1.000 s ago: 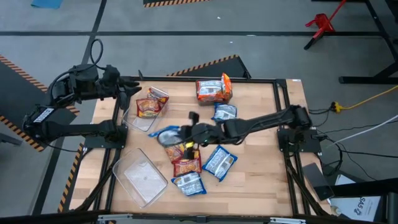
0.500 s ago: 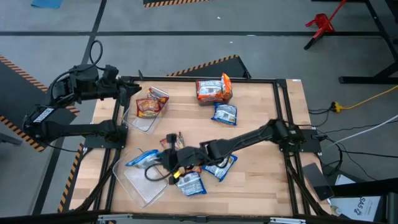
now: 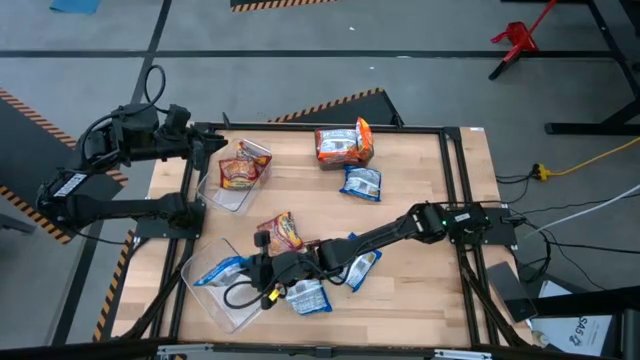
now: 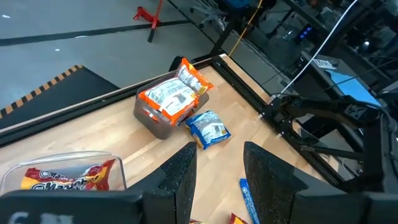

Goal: Sort Maruchan noodles
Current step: Put the middle blue noodle pack into the bottom transparent bin

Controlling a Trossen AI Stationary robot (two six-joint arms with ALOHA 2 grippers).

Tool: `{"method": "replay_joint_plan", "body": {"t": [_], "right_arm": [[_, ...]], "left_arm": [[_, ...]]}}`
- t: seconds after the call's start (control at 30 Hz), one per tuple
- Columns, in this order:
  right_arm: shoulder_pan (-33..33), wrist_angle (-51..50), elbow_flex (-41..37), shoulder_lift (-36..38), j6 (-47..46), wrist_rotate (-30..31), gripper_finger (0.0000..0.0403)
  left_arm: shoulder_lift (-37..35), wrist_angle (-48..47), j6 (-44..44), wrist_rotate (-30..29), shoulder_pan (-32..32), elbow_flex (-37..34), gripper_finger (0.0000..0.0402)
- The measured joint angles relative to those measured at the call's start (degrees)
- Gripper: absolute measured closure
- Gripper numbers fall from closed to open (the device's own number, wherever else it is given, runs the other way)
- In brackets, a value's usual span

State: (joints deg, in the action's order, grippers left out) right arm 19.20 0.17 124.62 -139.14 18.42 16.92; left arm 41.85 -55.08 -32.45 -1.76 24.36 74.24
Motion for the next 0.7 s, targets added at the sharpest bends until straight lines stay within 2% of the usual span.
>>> {"method": "replay_joint_plan", "body": {"t": [0.43, 0.7], "right_arm": [[-0.1, 4.9, 0.1, -2.8, 13.3, -1.1, 0.0402], [-0.1, 4.4, 0.0, -4.7, 16.5, -0.4, 0.0399]], "left_arm": [[0.0, -1.6, 0.0, 0.0, 0.0, 0.0, 0.0275], [0.0, -2.7, 0.1, 0.0, 0.0, 0.0, 0.0275]]}}
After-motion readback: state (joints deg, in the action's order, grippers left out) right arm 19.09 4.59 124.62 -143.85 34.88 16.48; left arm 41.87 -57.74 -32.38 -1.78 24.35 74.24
